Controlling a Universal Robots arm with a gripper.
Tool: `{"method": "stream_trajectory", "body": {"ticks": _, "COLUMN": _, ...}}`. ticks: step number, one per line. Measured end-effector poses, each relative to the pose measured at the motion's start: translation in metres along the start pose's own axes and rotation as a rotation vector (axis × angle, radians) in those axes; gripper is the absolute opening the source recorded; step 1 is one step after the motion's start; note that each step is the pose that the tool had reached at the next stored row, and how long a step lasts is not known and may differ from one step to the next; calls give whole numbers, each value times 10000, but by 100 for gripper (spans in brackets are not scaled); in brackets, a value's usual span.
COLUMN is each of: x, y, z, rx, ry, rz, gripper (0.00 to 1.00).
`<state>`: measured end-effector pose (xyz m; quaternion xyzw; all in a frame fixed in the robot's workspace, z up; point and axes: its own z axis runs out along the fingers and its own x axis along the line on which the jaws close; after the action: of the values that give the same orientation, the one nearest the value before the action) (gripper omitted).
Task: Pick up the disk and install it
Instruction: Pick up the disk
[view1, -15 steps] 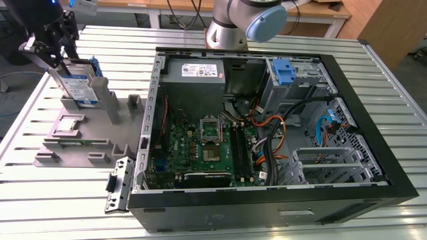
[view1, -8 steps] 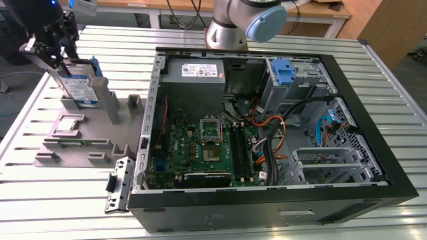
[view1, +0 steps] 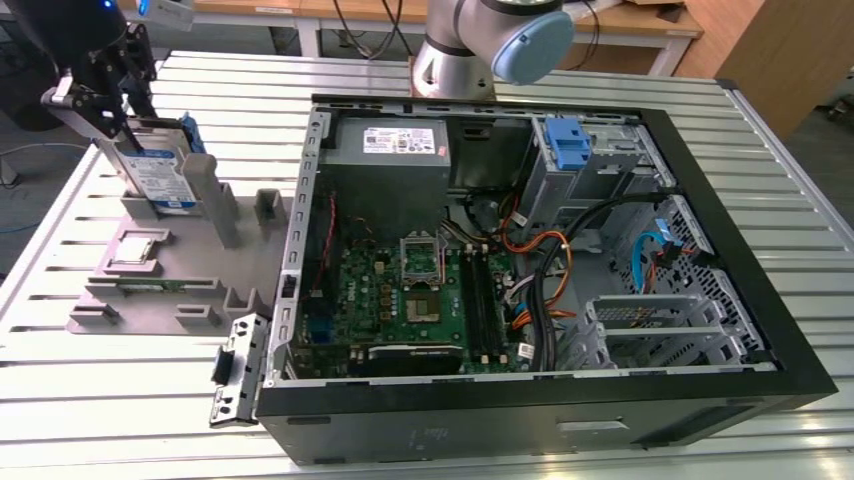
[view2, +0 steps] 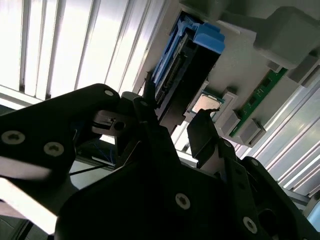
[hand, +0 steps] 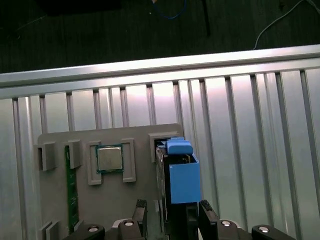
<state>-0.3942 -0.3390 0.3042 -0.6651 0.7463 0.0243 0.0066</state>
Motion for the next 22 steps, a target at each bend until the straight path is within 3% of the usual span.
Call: {"method": "stream_trajectory", "body": {"ticks": 22, "x": -8, "y": 1, "z": 4, "rx": -2, "ry": -6, "rz": -102, "gripper": 53}}
